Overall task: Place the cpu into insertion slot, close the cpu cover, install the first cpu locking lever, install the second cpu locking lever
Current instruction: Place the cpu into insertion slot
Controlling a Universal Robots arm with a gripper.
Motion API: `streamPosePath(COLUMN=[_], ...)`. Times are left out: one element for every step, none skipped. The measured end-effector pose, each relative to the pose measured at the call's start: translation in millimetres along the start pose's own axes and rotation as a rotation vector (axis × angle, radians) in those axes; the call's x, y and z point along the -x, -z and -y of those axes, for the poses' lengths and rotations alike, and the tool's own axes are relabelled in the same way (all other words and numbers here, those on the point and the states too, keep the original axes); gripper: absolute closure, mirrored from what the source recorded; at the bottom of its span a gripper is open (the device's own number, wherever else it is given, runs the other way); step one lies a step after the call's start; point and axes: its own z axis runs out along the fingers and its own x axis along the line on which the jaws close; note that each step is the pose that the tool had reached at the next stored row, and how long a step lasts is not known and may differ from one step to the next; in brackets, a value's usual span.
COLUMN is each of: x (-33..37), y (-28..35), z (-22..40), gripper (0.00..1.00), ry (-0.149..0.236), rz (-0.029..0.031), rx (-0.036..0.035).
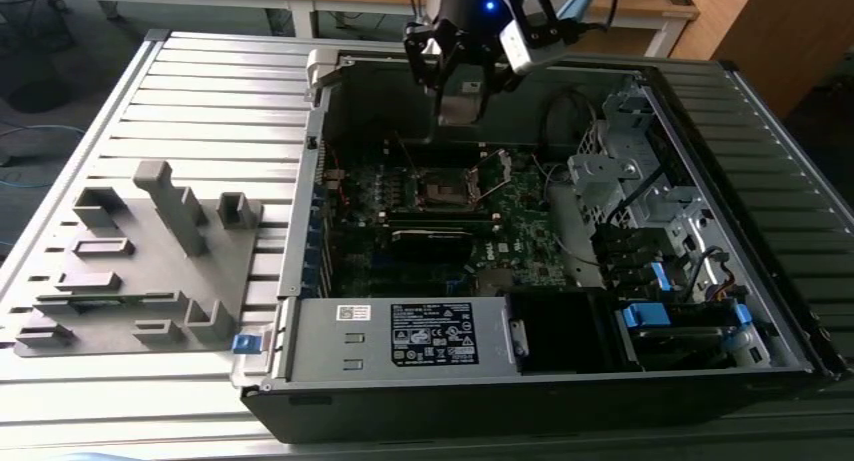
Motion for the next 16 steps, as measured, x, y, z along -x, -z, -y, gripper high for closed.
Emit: streamPosePath(x=[0.0, 0.1, 0.1, 0.1, 0.1, 0.1, 0.1, 0.1, 0.1, 0.1, 0.1, 0.1, 0.1, 0.1, 0.1, 0.2], y=[-1.0, -2.0, -2.8, -3.0, -3.0, -3.1, -3.2, -3.2, -3.2, -3.3, -3.9, -4.6, -5.2, -6.1, -7.1, -8.0], z=[0.1, 0.2, 0.2, 0.3, 0.3, 0.3, 0.3, 0.3, 0.3, 0.3, 0.3, 0.4, 0.5, 0.5, 0.6, 0.7], gripper=[0.46, 0.46, 0.46, 0.46, 0.46, 0.46, 0.46, 0.46, 0.46, 0.46, 0.46, 0.46, 0.46, 0.46, 0.46, 0.46], ry=[0.000, 0.000, 0.000, 0.000, 0.000, 0.000, 0.000, 0.000, 0.000, 0.000, 0.000, 0.000, 0.000, 0.000, 0.000, 0.000], rz=[0.0000, 0.0000, 0.0000, -0.0001, -0.0002, -0.0002, -0.0001, 0.0000, -0.0001, -0.0001, 0.0001, 0.0001, 0.0000, -0.0001, -0.0001, 0.0000], rx=[-0.0001, 0.0000, -0.0001, -0.0003, -0.0004, -0.0004, -0.0003, -0.0001, -0.0001, -0.0002, 0.0002, 0.0002, -0.0001, -0.0001, -0.0001, 0.0000])
